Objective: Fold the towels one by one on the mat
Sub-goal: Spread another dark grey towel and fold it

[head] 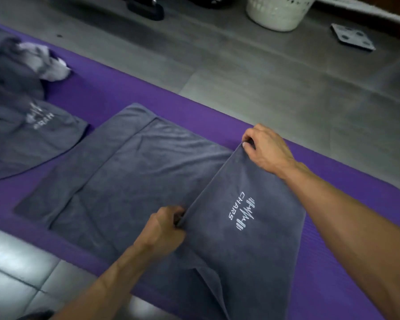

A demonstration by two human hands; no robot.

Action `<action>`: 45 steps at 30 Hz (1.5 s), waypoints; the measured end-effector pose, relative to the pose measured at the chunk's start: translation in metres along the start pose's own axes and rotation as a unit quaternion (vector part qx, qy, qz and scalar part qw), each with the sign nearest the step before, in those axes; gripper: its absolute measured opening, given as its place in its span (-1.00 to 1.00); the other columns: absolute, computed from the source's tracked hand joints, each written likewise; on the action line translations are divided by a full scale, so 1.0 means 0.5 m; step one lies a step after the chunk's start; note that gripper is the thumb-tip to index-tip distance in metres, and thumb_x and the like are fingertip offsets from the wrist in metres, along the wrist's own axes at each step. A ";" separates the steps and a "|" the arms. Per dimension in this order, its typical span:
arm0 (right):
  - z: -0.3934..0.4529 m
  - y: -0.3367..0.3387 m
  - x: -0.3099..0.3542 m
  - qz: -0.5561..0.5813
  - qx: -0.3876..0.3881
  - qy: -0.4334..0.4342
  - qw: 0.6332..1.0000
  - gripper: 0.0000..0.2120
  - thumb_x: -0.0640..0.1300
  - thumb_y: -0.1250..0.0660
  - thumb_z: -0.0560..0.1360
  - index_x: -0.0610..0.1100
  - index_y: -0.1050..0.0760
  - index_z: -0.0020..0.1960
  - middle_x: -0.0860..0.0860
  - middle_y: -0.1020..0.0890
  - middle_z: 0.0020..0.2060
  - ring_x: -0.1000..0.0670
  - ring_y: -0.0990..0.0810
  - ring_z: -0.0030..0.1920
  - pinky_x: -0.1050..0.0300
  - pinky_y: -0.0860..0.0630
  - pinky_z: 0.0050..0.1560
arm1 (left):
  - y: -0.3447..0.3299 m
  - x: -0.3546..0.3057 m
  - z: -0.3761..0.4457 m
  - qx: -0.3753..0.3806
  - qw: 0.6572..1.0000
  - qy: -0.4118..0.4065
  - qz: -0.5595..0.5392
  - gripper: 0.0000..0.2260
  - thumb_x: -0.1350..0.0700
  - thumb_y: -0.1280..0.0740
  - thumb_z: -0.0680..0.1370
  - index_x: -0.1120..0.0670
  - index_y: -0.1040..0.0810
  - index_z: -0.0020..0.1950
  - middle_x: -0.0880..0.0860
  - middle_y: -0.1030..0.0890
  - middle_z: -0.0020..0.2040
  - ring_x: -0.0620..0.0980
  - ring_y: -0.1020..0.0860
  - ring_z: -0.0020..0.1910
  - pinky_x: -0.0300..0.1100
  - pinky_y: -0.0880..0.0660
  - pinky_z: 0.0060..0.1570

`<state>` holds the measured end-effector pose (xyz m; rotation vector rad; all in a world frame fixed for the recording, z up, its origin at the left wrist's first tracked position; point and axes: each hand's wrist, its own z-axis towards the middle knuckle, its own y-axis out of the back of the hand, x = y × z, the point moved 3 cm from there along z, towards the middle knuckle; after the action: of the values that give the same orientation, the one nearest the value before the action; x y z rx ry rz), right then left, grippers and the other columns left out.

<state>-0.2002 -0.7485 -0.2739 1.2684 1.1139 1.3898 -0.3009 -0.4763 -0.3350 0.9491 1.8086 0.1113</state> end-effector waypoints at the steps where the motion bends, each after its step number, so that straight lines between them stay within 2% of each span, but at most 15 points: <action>1: 0.026 -0.010 0.024 -0.002 0.003 0.011 1.000 -0.91 -0.12 -0.26 0.54 -0.10 -0.53 -0.04 -0.04 -0.51 -0.08 -0.11 -0.50 0.01 -0.03 -0.48 -0.01 | 0.027 0.018 0.005 -0.013 1.000 0.015 0.009 -0.81 0.34 -0.23 0.38 0.06 -0.46 -0.29 -0.04 -0.51 -0.35 -0.07 -0.50 -0.30 -0.33 -0.34 -0.44; 5: 0.129 -0.047 0.115 -0.007 0.012 0.048 0.999 -0.91 -0.14 -0.26 0.53 -0.12 -0.54 -0.04 -0.05 -0.52 -0.07 -0.13 -0.50 0.01 0.00 -0.47 -0.01 | 0.113 0.103 0.023 -0.070 0.992 0.051 0.092 -0.77 0.28 -0.14 0.53 0.10 -0.50 0.10 0.09 -0.58 0.01 0.14 -0.55 0.06 -0.21 -0.40 -0.09; 7: 0.180 -0.068 0.154 -0.016 0.031 0.062 0.997 -0.91 -0.14 -0.26 0.53 -0.10 -0.53 -0.05 -0.05 -0.51 -0.06 -0.13 -0.51 0.02 -0.04 -0.49 0.01 | 0.148 0.143 0.032 -0.096 0.989 0.042 0.104 -0.75 0.24 -0.16 0.56 0.13 -0.47 0.21 0.12 -0.60 0.08 0.15 -0.55 0.08 -0.17 -0.42 -0.01; 13: 0.315 -0.114 0.259 -0.028 0.039 0.069 0.996 -0.88 -0.15 -0.28 0.51 -0.12 -0.57 -0.02 -0.10 -0.54 -0.05 -0.17 -0.54 0.01 0.06 -0.43 -0.03 | 0.292 0.188 0.030 -0.140 0.986 -0.028 0.084 -0.94 0.11 -0.28 0.59 0.05 -0.53 -0.04 0.00 -0.62 -0.17 0.12 -0.58 -0.04 -0.16 -0.38 -0.10; 16: 0.373 -0.130 0.335 -0.017 0.035 0.092 0.995 -0.88 -0.14 -0.28 0.49 -0.10 -0.57 -0.04 -0.13 -0.56 -0.06 -0.21 -0.55 0.01 0.00 -0.49 0.02 | 0.385 0.230 0.033 -0.139 0.987 -0.019 0.073 -0.80 0.10 -0.32 0.57 -0.10 -0.43 -0.23 -0.11 -0.54 -0.31 -0.10 -0.54 -0.26 -0.30 -0.34 -0.27; 22: 0.460 -0.186 0.493 -0.002 0.035 0.130 0.991 -0.88 -0.12 -0.28 0.51 -0.10 -0.57 -0.01 -0.12 -0.55 0.00 -0.19 -0.53 0.06 -0.02 -0.49 0.05 | 0.484 0.316 0.023 -0.167 0.984 0.015 0.054 -0.84 0.12 -0.35 0.55 -0.12 -0.47 -0.17 -0.17 -0.53 -0.35 -0.24 -0.47 -0.38 -0.37 -0.34 -0.32; 25: 0.479 -0.248 0.536 -0.012 0.068 0.125 0.990 -0.87 -0.12 -0.28 0.53 -0.10 -0.55 0.04 -0.11 -0.54 0.04 -0.18 -0.52 0.10 -0.05 -0.48 0.07 | 0.496 0.366 0.024 -0.193 0.975 0.039 0.101 -0.95 0.12 -0.33 0.56 -0.02 -0.51 -0.02 -0.06 -0.59 -0.29 0.02 -0.59 -0.22 -0.18 -0.39 -0.19; 28: 0.476 -0.313 0.549 -0.012 0.108 0.094 0.990 -0.64 -0.16 -0.26 0.52 -0.10 -0.43 0.31 -0.14 -0.49 0.23 -0.21 -0.47 0.25 -0.04 -0.42 0.22 | 0.482 0.391 0.031 -0.179 0.943 0.067 0.271 -0.78 0.04 -0.30 0.54 0.02 -0.45 0.17 0.08 -0.63 -0.05 0.19 -0.59 -0.01 -0.05 -0.49 -0.15; 30: 0.467 -0.325 0.545 0.066 0.093 0.035 0.993 -0.43 -0.18 -0.26 0.49 -0.09 -0.23 0.49 -0.13 -0.35 0.41 -0.19 -0.41 0.34 -0.02 -0.36 0.33 | 0.478 0.374 0.041 -0.200 0.910 0.021 0.361 -0.64 0.09 -0.40 0.39 0.03 -0.48 0.17 0.07 -0.57 -0.02 0.17 -0.57 -0.05 -0.03 -0.50 -0.25; 32: 0.434 -0.316 0.545 0.159 0.030 0.006 0.987 -0.39 -0.17 -0.25 0.49 -0.10 -0.19 0.51 -0.10 -0.27 0.47 -0.14 -0.42 0.35 -0.05 -0.36 0.36 | 0.458 0.330 0.058 -0.234 0.889 -0.082 0.384 -0.57 0.15 -0.37 0.25 0.10 -0.54 0.11 0.10 -0.55 -0.01 0.18 -0.54 -0.07 0.00 -0.53 -0.21; 35: 0.326 -0.331 0.570 0.131 -0.013 0.132 0.982 -0.51 -0.06 -0.18 0.53 -0.18 -0.35 0.43 -0.13 -0.38 0.41 -0.12 -0.37 0.40 -0.12 -0.33 0.39 | 0.397 0.295 0.094 -0.209 0.914 -0.128 0.322 -0.56 0.04 -0.15 0.41 0.17 -0.55 0.22 0.15 -0.56 0.18 0.21 -0.53 0.18 0.09 -0.53 0.09; 38: 0.262 -0.376 0.551 0.036 0.113 0.241 0.963 -0.40 0.17 -0.04 0.57 -0.07 -0.19 0.54 -0.02 -0.17 0.55 0.00 -0.10 0.55 -0.09 -0.05 0.52 | 0.352 0.333 0.120 -0.168 0.921 -0.064 0.347 -0.38 -0.20 -0.02 0.58 0.18 -0.29 0.50 0.14 -0.32 0.49 0.14 -0.20 0.51 0.18 -0.22 0.43; 40: 0.314 -0.385 0.479 -0.005 0.109 0.150 0.983 -0.37 0.25 0.02 0.59 0.00 -0.05 0.58 0.03 -0.03 0.58 0.03 0.06 0.57 -0.08 0.12 0.54 | 0.345 0.357 0.127 -0.159 0.911 -0.059 0.376 -0.30 -0.30 0.03 0.57 0.14 -0.17 0.56 0.10 -0.19 0.55 0.10 -0.06 0.55 0.19 -0.11 0.47; 43: 0.391 -0.366 0.384 -0.010 0.117 -0.046 0.992 -0.39 0.27 0.05 0.60 0.06 0.02 0.58 -0.02 0.04 0.58 -0.04 0.10 0.57 -0.18 0.14 0.52 | 0.345 0.358 0.131 -0.151 0.905 -0.062 0.393 -0.24 -0.37 0.04 0.53 0.10 -0.07 0.58 0.08 -0.08 0.58 0.08 0.04 0.57 0.18 0.00 0.49; 45: 0.396 -0.354 0.382 -0.025 0.129 -0.051 0.990 -0.40 0.25 0.03 0.61 0.06 0.01 0.58 -0.04 0.06 0.58 -0.07 0.12 0.57 -0.22 0.16 0.50 | 0.348 0.350 0.132 -0.159 0.905 -0.052 0.391 -0.23 -0.34 -0.01 0.50 0.12 -0.11 0.57 0.10 -0.12 0.57 0.09 0.02 0.57 0.20 0.07 0.49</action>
<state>-0.0025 -0.5234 -0.4046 1.4672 1.2758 1.1578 -0.1762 -0.2674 -0.4119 1.3545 1.1658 0.8148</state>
